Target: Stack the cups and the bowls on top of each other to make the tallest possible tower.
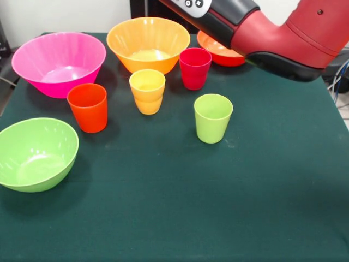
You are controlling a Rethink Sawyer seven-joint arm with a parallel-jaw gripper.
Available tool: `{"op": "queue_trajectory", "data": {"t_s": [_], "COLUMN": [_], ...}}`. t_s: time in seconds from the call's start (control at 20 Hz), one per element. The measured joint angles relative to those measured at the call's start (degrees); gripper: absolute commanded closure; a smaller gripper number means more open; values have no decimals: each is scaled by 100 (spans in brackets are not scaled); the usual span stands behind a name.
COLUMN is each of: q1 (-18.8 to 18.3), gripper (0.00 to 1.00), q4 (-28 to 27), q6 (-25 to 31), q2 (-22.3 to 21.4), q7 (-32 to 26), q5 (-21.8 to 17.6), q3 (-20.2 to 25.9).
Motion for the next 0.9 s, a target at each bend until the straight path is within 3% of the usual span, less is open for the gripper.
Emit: {"op": "queue_trajectory", "data": {"t_s": [0.6, 0.9], "q1": [-229, -229], "gripper": [100, 100], "q4": [-41, -126], "q6": [162, 550], "q2": [462, 679], "q7": [-909, -1418], "q5": [5, 34], "q3": [88, 89]}}
